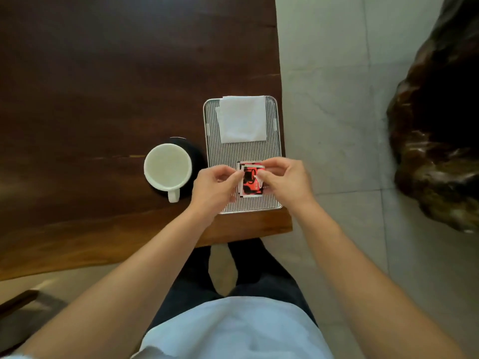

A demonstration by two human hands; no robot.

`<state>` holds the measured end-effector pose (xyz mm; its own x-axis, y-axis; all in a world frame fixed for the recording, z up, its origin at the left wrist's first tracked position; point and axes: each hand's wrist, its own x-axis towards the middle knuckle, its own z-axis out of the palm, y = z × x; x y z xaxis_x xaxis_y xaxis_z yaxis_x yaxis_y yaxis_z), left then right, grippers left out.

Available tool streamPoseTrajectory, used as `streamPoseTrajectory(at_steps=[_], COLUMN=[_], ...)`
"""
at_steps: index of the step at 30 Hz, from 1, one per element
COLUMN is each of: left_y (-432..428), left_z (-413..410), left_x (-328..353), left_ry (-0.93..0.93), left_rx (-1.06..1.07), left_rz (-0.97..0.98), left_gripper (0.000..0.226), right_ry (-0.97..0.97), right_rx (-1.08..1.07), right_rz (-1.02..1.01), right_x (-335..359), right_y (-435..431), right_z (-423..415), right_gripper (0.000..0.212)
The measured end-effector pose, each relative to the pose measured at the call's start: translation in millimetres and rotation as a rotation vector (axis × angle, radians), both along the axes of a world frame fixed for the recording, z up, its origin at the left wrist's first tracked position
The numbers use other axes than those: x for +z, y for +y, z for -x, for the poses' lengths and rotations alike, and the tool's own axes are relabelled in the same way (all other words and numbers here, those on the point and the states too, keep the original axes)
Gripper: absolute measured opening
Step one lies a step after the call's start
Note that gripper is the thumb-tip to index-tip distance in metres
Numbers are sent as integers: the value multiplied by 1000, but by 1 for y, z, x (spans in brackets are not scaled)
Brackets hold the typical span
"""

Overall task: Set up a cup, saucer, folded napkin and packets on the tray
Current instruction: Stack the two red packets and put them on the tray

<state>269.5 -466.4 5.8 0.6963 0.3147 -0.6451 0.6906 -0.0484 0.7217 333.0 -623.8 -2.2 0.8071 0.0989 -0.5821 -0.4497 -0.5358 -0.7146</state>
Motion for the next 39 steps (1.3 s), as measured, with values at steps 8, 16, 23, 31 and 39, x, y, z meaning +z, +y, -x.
streamPoseTrajectory(at_steps=[8,16,23,31,39], left_y=[23,27,22,12,5], left_z=[-9,-12,-12,-9,-15], left_x=[-28,-41,-31,-39,-45], left_ry=[36,57,60,-36,-76], left_rx=[-33,-232,-640,-699,-628], left_rz=[-246,-406,-729,-681,-659], left_gripper=[14,15,26,46,46], right_ry=[-132,-232,-315,-374,-406], right_rx=[10,131,389,616,568], right_rz=[183,301,330,410,484], right_x=[-28,-47,-40,-49,-52], right_y=[3,13,15,17,3], right_z=[-20,-17,-7,6,-2], right_gripper=[16,34,47,51,48])
